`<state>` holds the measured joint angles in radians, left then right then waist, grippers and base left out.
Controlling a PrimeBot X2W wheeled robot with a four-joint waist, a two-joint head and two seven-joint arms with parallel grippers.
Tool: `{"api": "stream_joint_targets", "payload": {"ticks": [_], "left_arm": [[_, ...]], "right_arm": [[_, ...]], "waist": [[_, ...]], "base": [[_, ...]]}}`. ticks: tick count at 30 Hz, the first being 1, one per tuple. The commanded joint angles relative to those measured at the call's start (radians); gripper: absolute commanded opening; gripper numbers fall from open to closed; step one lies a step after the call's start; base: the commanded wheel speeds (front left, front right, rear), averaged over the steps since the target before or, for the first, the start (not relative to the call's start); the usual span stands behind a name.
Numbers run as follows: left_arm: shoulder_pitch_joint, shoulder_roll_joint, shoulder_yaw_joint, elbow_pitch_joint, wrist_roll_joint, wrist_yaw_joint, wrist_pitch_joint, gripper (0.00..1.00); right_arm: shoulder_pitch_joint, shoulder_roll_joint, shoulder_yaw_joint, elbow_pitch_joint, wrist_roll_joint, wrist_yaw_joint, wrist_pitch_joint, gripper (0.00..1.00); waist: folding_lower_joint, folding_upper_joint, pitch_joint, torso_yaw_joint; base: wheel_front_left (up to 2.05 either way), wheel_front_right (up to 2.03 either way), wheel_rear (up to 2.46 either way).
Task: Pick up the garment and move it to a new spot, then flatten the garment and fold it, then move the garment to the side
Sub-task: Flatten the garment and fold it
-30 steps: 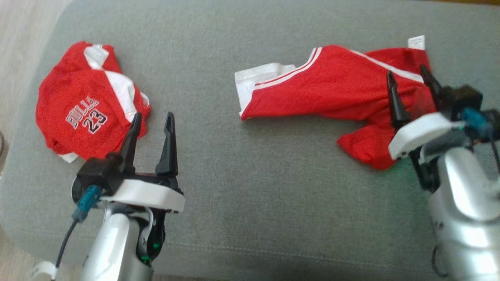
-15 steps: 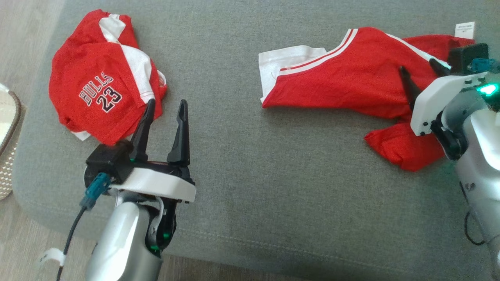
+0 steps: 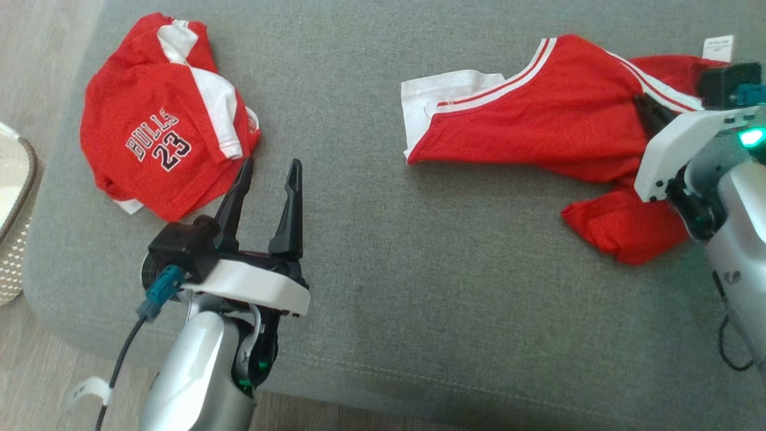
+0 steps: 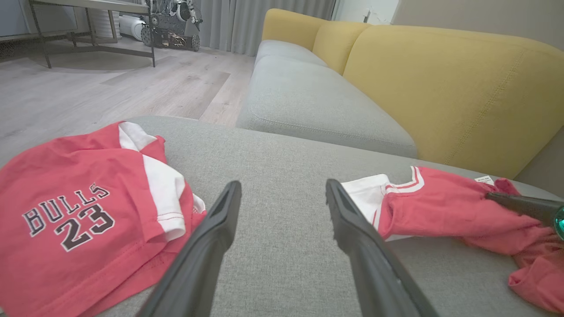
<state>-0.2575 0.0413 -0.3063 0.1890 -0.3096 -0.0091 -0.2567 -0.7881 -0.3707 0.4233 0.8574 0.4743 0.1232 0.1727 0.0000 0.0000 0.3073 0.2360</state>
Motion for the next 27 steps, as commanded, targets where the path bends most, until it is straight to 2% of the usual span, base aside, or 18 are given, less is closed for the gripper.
{"api": "stream_joint_targets", "payload": {"ticks": [1,6,7,10,12,14,17,23,27], "left_arm": [[-0.029,0.009,0.031,-0.025,0.002,-0.001,-0.005,1.0],[-0.021,0.009,0.029,-0.021,-0.004,0.004,-0.005,1.0],[-0.021,0.009,0.029,-0.021,-0.004,0.004,-0.005,1.0],[-0.014,0.009,0.023,-0.018,-0.007,0.006,-0.005,1.0],[-0.008,0.009,0.018,-0.016,-0.009,0.007,-0.005,1.0],[-0.001,0.009,0.017,-0.021,-0.016,0.011,-0.005,1.0],[0.011,0.009,0.024,-0.028,-0.022,0.017,-0.005,1.0],[0.029,0.009,0.026,-0.03,-0.028,0.022,-0.005,1.0],[0.037,0.009,0.027,-0.026,-0.029,0.022,-0.005,1.0]], "right_arm": [[-0.038,-0.016,0.012,-0.019,0.001,0.008,-0.045,0.0],[-0.115,-0.028,-0.03,0.02,-0.031,0.008,-0.188,0.0],[-0.115,-0.028,-0.03,0.02,-0.031,0.008,-0.188,0.0],[-0.177,-0.036,-0.086,0.056,-0.079,0.008,-0.281,0.0],[-0.22,-0.042,-0.12,0.08,-0.133,0.008,-0.347,0.0],[-0.258,-0.045,-0.11,0.078,-0.221,0.008,-0.388,0.0],[-0.292,-0.01,-0.109,0.039,-0.308,0.008,-0.417,0.0],[-0.218,0.122,0.014,-0.098,-0.407,0.008,-0.429,0.0],[-0.1,0.213,0.231,-0.158,-0.426,0.008,-0.411,0.0]], "waist": [[0.0,0.0,-0.01,-0.003],[0.0,0.0,-0.042,-0.008],[0.0,0.0,-0.042,-0.008],[0.0,0.0,-0.061,-0.007],[0.0,0.0,-0.077,-0.004],[0.0,0.0,-0.089,-0.001],[0.0,0.0,-0.099,-0.001],[0.0,0.0,-0.116,0.007],[0.0,0.0,-0.123,0.01]], "base": [[0.0,0.0,0.0],[0.0,0.0,0.0],[0.0,0.0,0.0],[0.0,0.0,0.0],[0.0,0.0,0.0],[0.0,0.0,0.0],[0.0,0.0,0.0],[0.0,0.0,0.0],[0.0,0.0,0.0]]}}
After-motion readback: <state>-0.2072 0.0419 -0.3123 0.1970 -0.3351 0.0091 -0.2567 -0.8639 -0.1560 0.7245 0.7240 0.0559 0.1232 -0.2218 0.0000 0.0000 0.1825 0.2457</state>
